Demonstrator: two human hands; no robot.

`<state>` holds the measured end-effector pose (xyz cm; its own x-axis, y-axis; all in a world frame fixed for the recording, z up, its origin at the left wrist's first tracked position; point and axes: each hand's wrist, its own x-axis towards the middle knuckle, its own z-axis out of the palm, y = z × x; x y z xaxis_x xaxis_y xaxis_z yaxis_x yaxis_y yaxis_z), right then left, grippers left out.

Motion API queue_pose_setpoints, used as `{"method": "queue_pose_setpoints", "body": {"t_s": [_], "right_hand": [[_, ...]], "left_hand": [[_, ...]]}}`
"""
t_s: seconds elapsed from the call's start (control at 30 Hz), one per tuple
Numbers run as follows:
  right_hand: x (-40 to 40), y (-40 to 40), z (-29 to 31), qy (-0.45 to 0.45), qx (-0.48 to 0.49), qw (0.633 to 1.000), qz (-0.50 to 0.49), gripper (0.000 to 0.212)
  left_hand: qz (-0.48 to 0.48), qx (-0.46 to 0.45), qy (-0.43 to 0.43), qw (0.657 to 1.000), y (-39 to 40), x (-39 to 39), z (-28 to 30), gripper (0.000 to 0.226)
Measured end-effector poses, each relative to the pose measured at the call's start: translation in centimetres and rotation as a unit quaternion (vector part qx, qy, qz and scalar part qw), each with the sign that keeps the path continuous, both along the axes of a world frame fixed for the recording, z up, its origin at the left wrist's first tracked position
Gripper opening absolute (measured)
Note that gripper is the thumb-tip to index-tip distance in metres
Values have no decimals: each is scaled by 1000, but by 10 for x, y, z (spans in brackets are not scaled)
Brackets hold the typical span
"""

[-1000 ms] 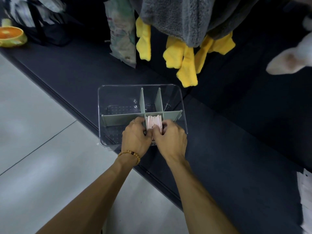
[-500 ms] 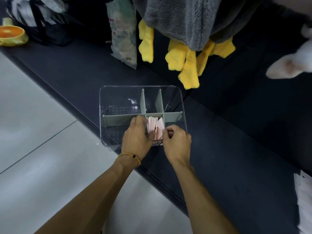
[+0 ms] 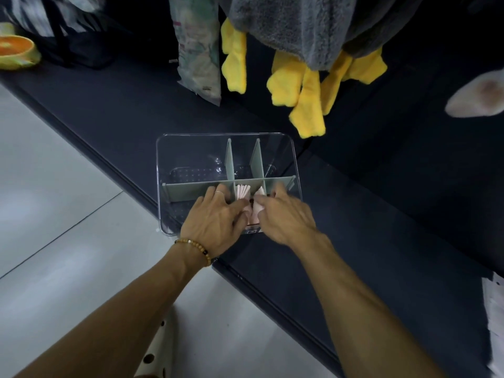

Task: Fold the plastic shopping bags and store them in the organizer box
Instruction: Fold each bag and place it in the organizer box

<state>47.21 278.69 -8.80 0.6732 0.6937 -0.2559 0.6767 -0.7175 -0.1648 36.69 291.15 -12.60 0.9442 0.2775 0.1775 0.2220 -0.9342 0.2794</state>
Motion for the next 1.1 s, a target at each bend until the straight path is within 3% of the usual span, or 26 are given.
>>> {"method": "queue_pose_setpoints", "body": {"t_s": [0.1, 0.27, 0.4, 0.47, 0.57, 0.67, 0.77, 0.87, 1.0, 1.1], "right_hand": [[15, 7, 3, 58, -73, 995, 17, 40], [6, -7, 3, 68, 150, 986, -25, 48], [-2, -21, -4, 19, 165, 986, -21, 42], [-4, -19, -6, 42, 159, 986, -29, 32], [-6, -15, -6, 77, 168, 981, -53, 37], [-14, -22, 0, 63, 231, 967, -85, 38], [-25, -48, 13, 61, 326, 928, -169, 36], [-37, -88, 28, 92, 403, 869, -274, 34], [-60, -165, 37, 95, 449, 799, -388, 30], [-77, -241, 33, 70, 457, 751, -471, 23]], "left_hand": [[-16, -53, 5, 998, 3, 2, -4, 32], [-14, -103, -5, 995, 3, 2, -5, 36], [10, -88, -13, 996, 2, -4, -8, 44], [2, -82, -13, 997, 2, -5, -8, 45], [1, -89, -4, 996, 2, -2, -5, 45], [23, -107, -12, 994, -5, -5, 1, 41], [66, -170, -77, 980, -23, -13, 12, 33], [95, -321, -143, 931, -61, -21, 28, 23], [126, -601, -142, 776, -140, -25, 52, 15], [109, -679, -105, 719, -206, -26, 58, 17]]}}
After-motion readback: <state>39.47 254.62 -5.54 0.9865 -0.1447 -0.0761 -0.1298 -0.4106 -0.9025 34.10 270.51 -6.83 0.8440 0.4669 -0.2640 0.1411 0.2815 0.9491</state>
